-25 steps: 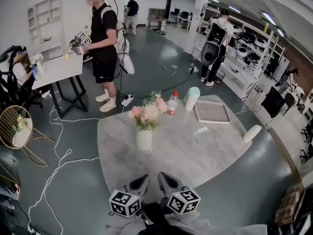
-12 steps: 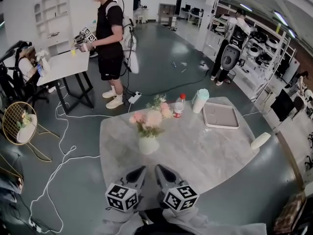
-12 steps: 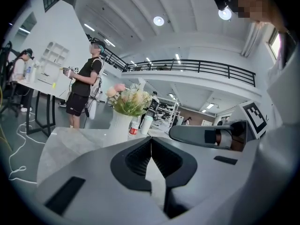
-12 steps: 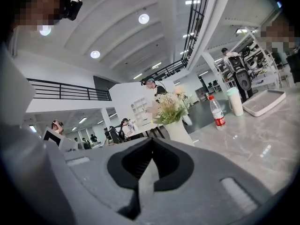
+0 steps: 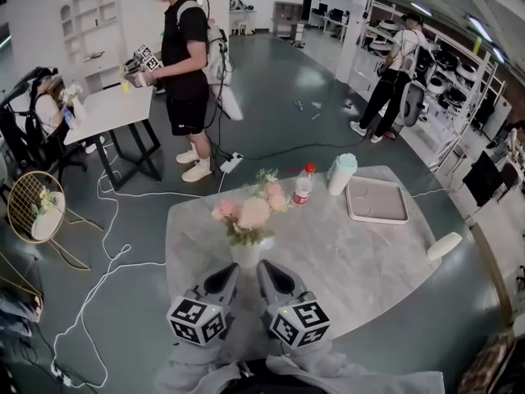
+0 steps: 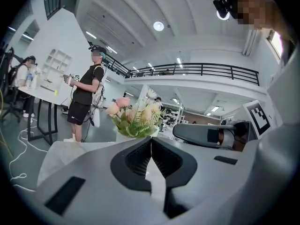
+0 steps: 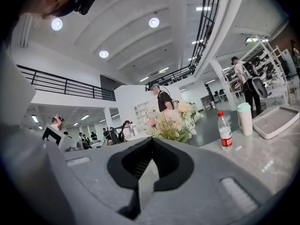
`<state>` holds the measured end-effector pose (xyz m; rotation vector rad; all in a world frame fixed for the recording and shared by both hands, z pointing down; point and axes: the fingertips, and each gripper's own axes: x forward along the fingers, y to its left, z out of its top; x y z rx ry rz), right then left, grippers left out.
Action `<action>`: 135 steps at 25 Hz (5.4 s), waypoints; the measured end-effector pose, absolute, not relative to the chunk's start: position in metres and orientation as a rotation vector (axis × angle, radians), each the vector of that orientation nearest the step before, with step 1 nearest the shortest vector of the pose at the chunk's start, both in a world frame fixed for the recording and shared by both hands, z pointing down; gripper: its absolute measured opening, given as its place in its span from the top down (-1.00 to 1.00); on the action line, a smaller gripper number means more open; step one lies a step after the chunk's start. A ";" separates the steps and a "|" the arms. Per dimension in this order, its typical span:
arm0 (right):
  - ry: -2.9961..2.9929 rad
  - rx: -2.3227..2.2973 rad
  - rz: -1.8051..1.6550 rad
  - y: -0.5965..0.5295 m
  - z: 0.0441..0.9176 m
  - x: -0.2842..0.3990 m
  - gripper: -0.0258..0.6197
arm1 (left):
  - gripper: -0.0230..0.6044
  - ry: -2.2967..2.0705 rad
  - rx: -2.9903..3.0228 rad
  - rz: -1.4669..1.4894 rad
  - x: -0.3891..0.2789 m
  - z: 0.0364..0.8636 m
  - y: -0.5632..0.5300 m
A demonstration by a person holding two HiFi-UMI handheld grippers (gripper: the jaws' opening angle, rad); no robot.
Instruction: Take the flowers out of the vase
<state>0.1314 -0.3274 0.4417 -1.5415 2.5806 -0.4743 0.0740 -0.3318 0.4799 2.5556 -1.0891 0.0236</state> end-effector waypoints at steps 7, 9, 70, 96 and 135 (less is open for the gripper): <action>2.547 -1.563 -0.458 -0.354 0.438 0.141 0.92 | 0.92 -1.107 2.541 0.009 0.083 0.475 -0.354; 2.537 -1.595 -0.451 -0.358 0.441 0.144 0.91 | 0.92 -1.117 2.537 0.002 0.082 0.475 -0.358; 2.639 -1.812 -0.221 -0.457 0.491 0.103 -0.87 | 0.92 -1.189 2.403 0.061 0.023 0.535 -0.406; 2.577 -1.903 -0.141 -0.458 0.482 0.116 0.44 | 0.92 -1.182 2.406 0.084 0.025 0.539 -0.407; 2.433 -1.786 -0.081 -0.445 0.425 0.131 0.62 | 0.92 -1.160 2.465 0.089 0.025 0.518 -0.390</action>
